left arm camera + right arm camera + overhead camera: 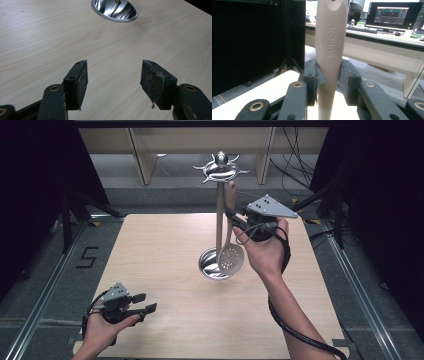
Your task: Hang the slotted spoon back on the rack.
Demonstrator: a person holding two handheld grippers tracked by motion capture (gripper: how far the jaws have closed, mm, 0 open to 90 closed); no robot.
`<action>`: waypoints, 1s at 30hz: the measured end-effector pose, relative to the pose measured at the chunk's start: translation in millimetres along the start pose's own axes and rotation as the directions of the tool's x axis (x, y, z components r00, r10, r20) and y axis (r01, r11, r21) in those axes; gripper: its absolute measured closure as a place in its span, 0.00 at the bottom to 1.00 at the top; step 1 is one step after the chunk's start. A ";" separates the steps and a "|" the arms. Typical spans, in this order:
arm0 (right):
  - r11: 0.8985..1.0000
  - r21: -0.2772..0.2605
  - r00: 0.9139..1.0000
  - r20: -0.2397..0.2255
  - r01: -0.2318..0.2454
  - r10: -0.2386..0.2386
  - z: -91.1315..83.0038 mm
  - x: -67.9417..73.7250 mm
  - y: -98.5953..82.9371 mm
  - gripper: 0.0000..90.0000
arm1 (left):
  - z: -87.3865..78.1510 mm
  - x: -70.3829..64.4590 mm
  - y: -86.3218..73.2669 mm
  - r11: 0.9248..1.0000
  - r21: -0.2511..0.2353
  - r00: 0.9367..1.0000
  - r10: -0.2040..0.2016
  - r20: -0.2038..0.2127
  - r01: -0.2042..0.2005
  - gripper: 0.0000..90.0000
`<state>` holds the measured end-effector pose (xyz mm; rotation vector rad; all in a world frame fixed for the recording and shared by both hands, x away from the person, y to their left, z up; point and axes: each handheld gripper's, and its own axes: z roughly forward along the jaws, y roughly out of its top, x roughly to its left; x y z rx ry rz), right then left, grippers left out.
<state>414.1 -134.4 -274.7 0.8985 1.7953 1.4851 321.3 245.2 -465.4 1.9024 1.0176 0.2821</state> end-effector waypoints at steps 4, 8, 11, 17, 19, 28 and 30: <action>1.000 -0.001 1.000 -0.001 0.008 -0.008 1.3 -1.0 0.6 0.78 | 0.0 0.0 0.0 1.000 0.000 1.000 0.001 0.000 -0.001 0.42; 1.000 0.012 1.000 -0.001 -0.003 0.003 2.7 -0.1 1.0 0.78 | 0.0 -0.2 0.0 1.000 0.000 1.000 0.000 0.000 0.000 0.42; 1.000 0.011 1.000 0.003 0.002 -0.002 3.7 -0.1 1.5 0.78 | 0.0 -0.1 0.0 1.000 0.000 1.000 0.000 0.000 0.000 0.42; 1.000 0.009 1.000 0.001 0.000 0.000 6.3 0.2 1.8 0.78 | 0.2 -0.6 0.0 1.000 -0.003 1.000 -0.004 0.002 0.004 0.42; 1.000 0.007 1.000 0.006 0.010 -0.010 7.2 -0.2 1.9 0.78 | 0.0 -0.2 0.1 1.000 0.000 1.000 0.000 0.001 0.000 0.42; 1.000 0.025 1.000 0.005 -0.003 0.003 8.6 1.8 3.6 0.77 | 0.4 -0.6 0.0 1.000 -0.002 1.000 -0.001 0.002 0.001 0.42; 1.000 0.023 1.000 0.010 0.008 -0.008 9.4 1.4 3.5 0.77 | 0.3 -0.6 0.0 1.000 -0.002 1.000 -0.002 0.002 0.002 0.42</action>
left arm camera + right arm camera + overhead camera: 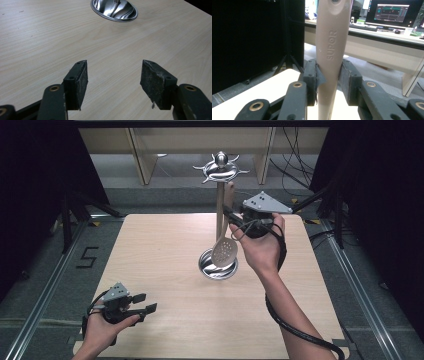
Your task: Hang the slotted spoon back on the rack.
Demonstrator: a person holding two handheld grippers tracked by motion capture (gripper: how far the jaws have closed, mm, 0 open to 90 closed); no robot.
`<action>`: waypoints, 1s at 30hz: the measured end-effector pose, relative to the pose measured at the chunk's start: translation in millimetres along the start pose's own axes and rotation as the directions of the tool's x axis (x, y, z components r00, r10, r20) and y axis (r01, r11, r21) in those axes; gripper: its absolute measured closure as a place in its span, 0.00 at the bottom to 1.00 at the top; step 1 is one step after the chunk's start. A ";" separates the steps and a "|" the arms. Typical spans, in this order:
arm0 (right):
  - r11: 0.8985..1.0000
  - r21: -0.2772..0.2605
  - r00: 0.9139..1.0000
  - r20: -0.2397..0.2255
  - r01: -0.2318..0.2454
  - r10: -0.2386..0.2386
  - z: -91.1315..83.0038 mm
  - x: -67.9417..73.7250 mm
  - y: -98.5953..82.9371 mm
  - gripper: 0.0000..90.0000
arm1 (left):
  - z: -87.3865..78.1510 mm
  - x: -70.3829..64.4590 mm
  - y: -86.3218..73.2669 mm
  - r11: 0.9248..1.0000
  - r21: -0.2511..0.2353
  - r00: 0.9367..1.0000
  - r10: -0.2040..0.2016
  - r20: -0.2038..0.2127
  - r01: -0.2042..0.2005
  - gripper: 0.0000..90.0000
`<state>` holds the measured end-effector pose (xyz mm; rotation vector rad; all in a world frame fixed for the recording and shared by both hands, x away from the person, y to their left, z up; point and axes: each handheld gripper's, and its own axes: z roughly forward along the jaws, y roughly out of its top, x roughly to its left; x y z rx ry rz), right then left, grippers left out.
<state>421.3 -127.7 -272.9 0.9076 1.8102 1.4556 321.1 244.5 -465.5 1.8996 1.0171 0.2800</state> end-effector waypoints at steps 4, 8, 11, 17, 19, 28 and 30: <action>1.000 -0.021 1.000 0.000 0.000 0.000 -1.0 0.4 1.2 0.71 | -0.2 -0.1 0.0 1.000 0.000 1.000 0.000 0.001 0.000 0.42; 0.999 -0.031 1.000 0.011 -0.008 0.008 -7.1 4.0 3.7 0.60 | -0.2 0.0 0.0 1.000 0.000 1.000 0.001 0.001 -0.001 0.42; 0.999 -0.037 1.000 0.016 0.005 -0.005 -10.8 5.5 3.4 0.52 | -0.4 0.2 0.1 1.000 0.003 1.000 0.008 0.004 -0.008 0.42; 0.999 -0.029 1.000 0.020 0.014 -0.014 -20.1 6.7 -1.4 0.44 | 0.3 0.2 -0.4 1.000 -0.006 1.000 0.004 0.005 -0.004 0.42; 0.999 -0.011 0.999 0.010 0.032 -0.032 -24.4 6.7 -6.0 0.43 | -0.1 -0.3 -0.4 1.000 -0.007 1.000 -0.002 0.000 0.002 0.42; 0.996 0.089 0.999 -0.035 0.030 -0.027 -52.0 -2.8 -49.9 0.43 | 0.6 -0.2 -0.7 1.000 -0.001 1.000 0.005 -0.003 -0.005 0.42; 0.992 0.128 0.999 -0.050 0.013 -0.007 -58.3 -6.3 -65.1 0.43 | 1.5 0.8 -0.9 1.000 0.000 1.000 0.014 0.000 -0.014 0.42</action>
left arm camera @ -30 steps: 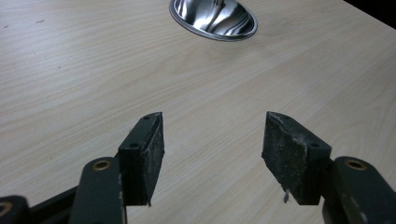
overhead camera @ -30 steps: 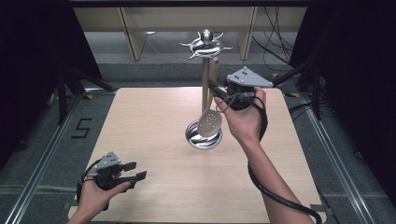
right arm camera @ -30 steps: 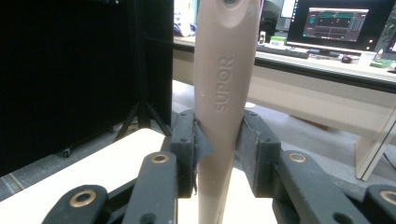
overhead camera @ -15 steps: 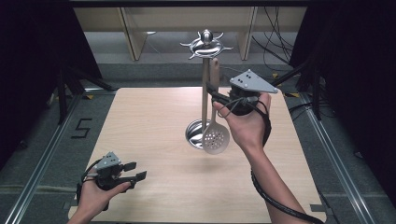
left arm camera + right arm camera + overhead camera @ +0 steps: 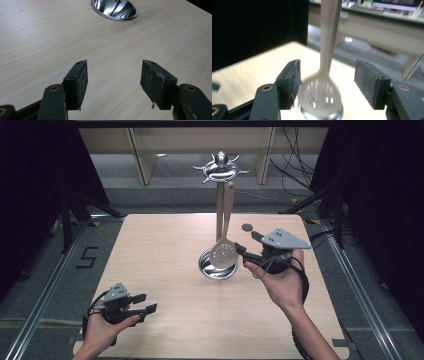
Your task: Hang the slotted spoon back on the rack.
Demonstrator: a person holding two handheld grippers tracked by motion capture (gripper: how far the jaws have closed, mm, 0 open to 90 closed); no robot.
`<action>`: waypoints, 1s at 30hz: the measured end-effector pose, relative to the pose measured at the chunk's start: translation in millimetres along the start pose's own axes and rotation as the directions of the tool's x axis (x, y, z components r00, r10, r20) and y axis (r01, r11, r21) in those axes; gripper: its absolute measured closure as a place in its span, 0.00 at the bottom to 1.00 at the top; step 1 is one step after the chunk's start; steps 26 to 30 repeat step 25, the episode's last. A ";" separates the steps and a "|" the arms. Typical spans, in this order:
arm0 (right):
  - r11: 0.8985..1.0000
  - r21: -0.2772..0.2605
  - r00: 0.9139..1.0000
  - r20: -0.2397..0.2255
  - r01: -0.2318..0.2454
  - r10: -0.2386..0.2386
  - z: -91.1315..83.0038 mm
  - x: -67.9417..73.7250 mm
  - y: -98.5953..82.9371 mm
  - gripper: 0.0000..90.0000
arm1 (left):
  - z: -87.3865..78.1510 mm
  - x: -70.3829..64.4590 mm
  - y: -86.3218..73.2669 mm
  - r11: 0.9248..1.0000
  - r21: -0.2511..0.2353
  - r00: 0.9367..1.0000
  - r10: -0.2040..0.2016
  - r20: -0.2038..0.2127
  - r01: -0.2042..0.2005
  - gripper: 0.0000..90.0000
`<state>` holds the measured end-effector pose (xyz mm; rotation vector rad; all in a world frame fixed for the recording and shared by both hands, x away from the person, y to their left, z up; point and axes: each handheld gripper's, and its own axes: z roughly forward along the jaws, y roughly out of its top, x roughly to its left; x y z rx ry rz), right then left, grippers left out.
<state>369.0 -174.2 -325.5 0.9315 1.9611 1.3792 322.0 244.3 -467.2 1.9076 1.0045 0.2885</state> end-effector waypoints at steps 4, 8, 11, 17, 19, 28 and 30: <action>0.998 0.062 1.000 -0.017 -0.005 0.006 -6.7 -6.6 -33.0 0.44 | 0.8 -0.9 -0.4 1.000 0.015 1.000 -0.005 -0.002 0.005 0.42; 0.992 0.124 0.999 -0.030 -0.032 0.036 -14.7 -12.8 -64.3 0.45 | 2.6 -0.8 -1.8 1.000 0.008 1.000 -0.016 -0.003 0.016 0.42; 0.987 0.154 0.998 -0.033 -0.039 0.045 -19.3 -15.2 -87.7 0.46 | 3.7 -0.7 -2.1 1.000 0.009 1.000 -0.029 -0.006 0.029 0.42; 0.987 0.151 0.998 0.013 -0.063 0.061 -29.3 -24.4 -122.8 0.50 | 2.5 -3.0 -0.6 1.000 -0.010 1.000 -0.015 -0.002 0.015 0.42; 0.982 0.164 0.996 0.011 -0.090 0.089 -30.1 -29.4 -129.6 0.50 | 1.4 -2.0 -0.1 1.000 -0.003 1.000 -0.004 0.011 0.004 0.42; 0.968 0.177 0.985 0.023 -0.175 0.174 -27.8 -30.3 -135.7 0.51 | 2.0 -2.5 1.0 1.000 0.000 1.000 -0.002 0.019 0.002 0.42; 0.968 0.177 0.985 0.023 -0.175 0.174 -27.8 -30.3 -135.7 0.51 | 2.0 -2.5 1.0 1.000 0.000 1.000 -0.002 0.019 0.002 0.42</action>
